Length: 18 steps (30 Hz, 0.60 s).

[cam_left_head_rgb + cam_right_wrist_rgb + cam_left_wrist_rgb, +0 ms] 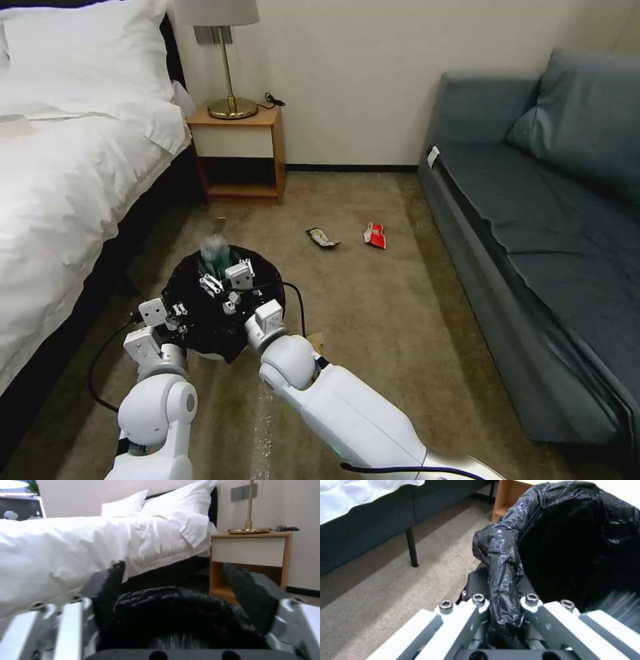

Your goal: Pick up the trash bin, then pick up the garbage on the floor and place it into the trash bin.

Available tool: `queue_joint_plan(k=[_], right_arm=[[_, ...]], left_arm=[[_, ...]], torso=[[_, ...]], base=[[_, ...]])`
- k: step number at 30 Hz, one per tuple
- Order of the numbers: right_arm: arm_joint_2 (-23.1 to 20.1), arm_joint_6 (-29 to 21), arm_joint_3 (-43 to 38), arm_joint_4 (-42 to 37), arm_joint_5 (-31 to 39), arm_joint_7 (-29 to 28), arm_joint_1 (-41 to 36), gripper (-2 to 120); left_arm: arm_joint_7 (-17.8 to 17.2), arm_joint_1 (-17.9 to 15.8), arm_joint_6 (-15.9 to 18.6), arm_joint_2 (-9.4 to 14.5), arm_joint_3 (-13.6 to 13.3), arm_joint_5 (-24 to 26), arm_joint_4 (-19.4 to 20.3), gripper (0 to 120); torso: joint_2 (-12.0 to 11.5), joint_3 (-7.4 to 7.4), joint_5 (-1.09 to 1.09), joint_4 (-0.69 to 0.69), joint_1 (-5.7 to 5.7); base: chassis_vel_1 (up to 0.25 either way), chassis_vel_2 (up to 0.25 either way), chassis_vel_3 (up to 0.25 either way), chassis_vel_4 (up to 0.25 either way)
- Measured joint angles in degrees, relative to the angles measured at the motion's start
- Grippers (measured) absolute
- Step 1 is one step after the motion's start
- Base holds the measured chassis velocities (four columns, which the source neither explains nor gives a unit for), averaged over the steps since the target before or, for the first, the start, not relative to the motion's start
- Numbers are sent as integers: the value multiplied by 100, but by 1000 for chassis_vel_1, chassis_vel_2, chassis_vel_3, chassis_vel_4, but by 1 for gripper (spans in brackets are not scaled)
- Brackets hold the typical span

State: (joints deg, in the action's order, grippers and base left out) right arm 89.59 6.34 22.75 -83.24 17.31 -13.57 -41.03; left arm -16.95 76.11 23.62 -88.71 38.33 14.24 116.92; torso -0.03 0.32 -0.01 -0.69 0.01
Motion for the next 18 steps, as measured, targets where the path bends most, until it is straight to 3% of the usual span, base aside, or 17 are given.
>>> queue_joint_plan(k=[6, 9, 13, 16, 18], right_arm=[[-58, -59, -5, -92, -21, -37, -6, 98], [-98, -411, -155, -281, 107, -320, 116, 99], [-338, -1307, -731, -535, 652, -917, 499, 100], [-411, -1444, -889, -537, 679, -1008, 545, 100], [-707, -1830, -1278, -477, 894, -1258, 542, 100]], left_arm=[[-16, -2, 1, -2, 22, 5, -10, 4], [-21, -3, 16, 34, 94, 20, -12, 4], [-21, 35, 25, 91, 301, 114, -5, 4], [-21, 53, 25, 97, 350, 153, -3, 4], [9, 109, 24, 108, 461, 251, -3, 4]], torso=[[0, 0, 0, 0, 0], [0, 0, 0, 0, 0], [0, 0, 0, 0, 0], [0, 0, 1, 0, 0], [0, 0, 0, 0, 0]], base=[[0, 0, 0, 0], [0, 0, 0, 0], [0, 0, 0, 0], [0, 0, 0, 0], [0, 0, 0, 0]])
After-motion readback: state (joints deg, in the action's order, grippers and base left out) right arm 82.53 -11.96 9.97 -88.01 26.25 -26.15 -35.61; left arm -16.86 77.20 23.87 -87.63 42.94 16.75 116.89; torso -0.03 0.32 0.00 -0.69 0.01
